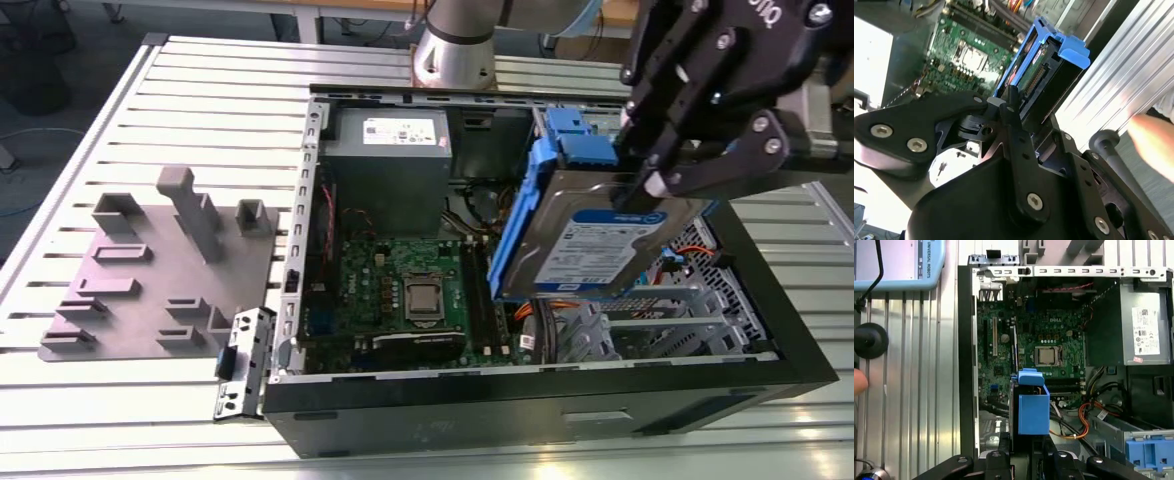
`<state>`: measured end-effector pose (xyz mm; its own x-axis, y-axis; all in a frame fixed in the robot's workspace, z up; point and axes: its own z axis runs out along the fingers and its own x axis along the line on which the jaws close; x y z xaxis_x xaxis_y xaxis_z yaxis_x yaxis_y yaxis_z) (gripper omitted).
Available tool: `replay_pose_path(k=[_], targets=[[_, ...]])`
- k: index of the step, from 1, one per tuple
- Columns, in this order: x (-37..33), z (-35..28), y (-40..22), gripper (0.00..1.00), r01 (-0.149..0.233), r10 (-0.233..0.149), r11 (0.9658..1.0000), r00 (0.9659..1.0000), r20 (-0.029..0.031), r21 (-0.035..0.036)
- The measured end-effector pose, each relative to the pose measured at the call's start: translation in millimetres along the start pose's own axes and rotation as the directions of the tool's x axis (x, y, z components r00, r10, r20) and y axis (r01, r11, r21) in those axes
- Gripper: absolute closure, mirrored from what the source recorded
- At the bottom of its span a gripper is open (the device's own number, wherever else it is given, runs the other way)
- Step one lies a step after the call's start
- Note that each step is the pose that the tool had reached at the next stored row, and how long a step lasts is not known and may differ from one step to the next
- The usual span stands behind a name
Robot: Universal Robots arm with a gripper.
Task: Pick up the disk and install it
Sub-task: 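Insert the disk into the insertion slot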
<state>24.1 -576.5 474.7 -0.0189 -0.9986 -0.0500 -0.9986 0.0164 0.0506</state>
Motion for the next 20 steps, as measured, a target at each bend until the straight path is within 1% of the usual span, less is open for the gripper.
replay_pose_path(k=[16, 18, 20], targets=[[-1.3, -1.0, -72.6, 0.65, 0.000, 0.000, 1.0000, 1.0000, -0.0002, -0.0032], [-1.3, -1.0, -77.8, 0.65, 0.000, 0.000, 1.0000, 1.0000, -0.0002, -0.0032], [-1.4, -1.1, -80.8, 0.65, 0.000, 0.000, 1.0000, 1.0000, -0.0001, -0.0032]])
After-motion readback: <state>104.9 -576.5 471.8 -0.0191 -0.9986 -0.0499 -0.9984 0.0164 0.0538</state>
